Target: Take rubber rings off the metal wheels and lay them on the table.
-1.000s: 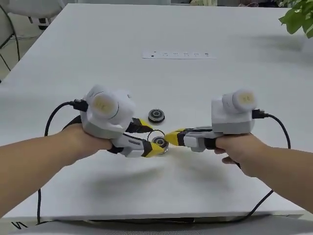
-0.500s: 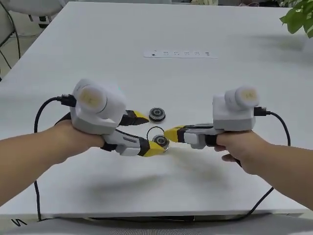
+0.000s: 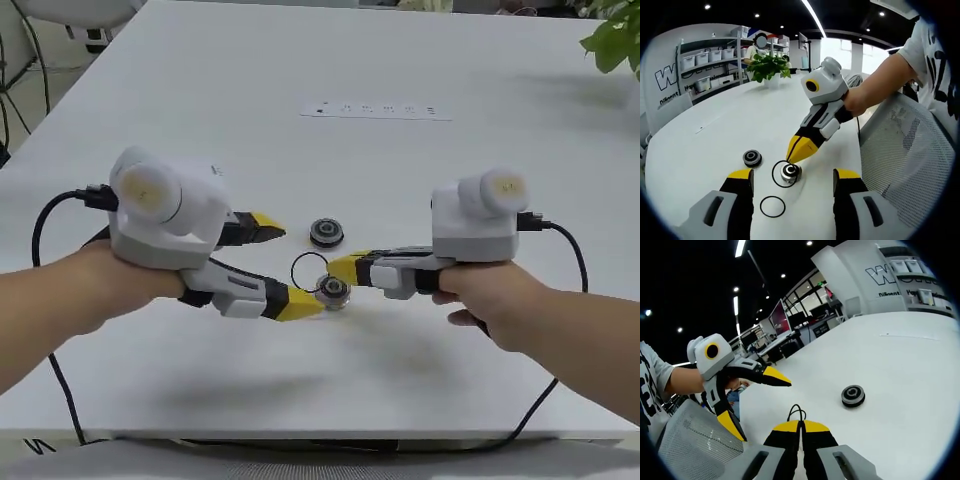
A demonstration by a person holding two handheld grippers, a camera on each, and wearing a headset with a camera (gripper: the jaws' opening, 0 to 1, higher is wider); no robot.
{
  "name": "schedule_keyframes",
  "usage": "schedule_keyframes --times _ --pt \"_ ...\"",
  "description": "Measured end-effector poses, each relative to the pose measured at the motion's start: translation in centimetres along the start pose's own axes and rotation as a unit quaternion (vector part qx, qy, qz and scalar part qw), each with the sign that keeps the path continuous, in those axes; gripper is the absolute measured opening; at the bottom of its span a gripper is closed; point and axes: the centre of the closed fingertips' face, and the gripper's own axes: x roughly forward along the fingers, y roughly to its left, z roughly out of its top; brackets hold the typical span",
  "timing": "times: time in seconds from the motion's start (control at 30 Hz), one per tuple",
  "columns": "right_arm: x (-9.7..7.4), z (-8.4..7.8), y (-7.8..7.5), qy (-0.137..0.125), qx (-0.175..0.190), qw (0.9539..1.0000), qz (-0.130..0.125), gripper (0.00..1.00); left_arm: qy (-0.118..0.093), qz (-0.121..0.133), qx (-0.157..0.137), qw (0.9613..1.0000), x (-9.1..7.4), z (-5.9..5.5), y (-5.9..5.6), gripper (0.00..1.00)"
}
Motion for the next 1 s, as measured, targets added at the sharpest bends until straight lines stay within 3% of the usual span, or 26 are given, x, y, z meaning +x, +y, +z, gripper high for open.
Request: schedule_keyframes --times 0.6,1.0 --pt "1.8 0.3 1.6 0.018 -0.015 0.9996 0.017 0.0 -0.002 0.033 -0.025 0.9991 -4.0 -1.9 1.5 0.71" --pt "3.6 -0.5 1.1 0.039 -0.022 0.9989 0.017 0.0 -0.002 0.048 -0.044 0.9979 -5.4 -3.1 1.8 0.74"
